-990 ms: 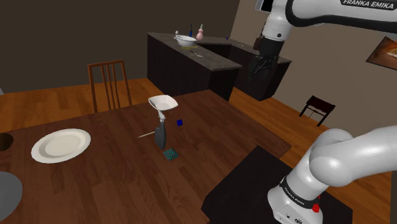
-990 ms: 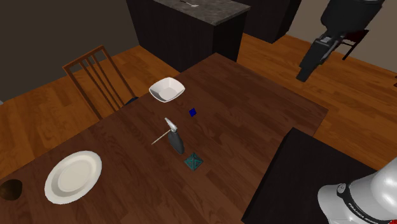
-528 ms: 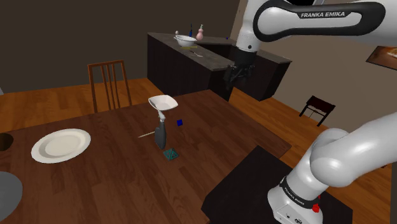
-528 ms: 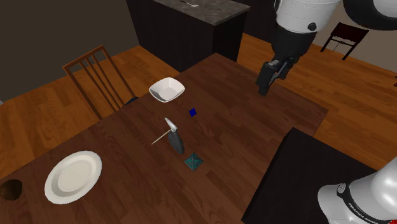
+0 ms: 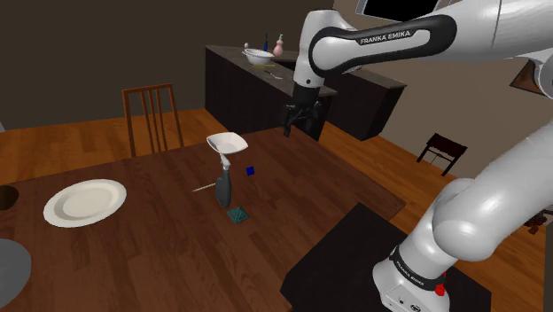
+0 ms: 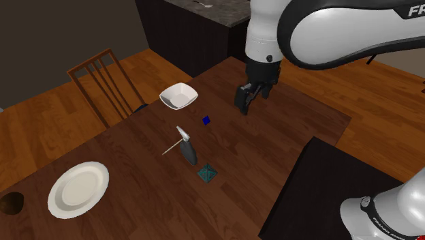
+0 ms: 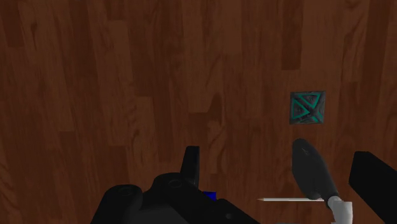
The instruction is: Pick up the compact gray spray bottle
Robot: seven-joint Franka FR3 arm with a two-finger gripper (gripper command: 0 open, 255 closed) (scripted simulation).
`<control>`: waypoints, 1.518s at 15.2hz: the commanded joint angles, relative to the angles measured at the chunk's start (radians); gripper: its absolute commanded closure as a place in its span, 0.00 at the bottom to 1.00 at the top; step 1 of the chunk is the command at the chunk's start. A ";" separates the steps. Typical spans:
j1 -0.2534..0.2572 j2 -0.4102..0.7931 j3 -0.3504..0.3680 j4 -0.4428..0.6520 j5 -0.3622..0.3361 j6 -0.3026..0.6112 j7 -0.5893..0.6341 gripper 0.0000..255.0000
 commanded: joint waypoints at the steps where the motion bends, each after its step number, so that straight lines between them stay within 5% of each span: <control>1: 0.007 0.079 0.012 0.048 0.001 0.026 0.022 0.00; 11: 0.048 0.451 0.047 0.313 -0.016 0.111 0.115 0.00; 21: 0.109 0.864 0.051 0.744 -0.040 0.073 0.182 0.00; 23: 0.110 0.877 0.051 0.748 -0.041 0.081 0.182 0.00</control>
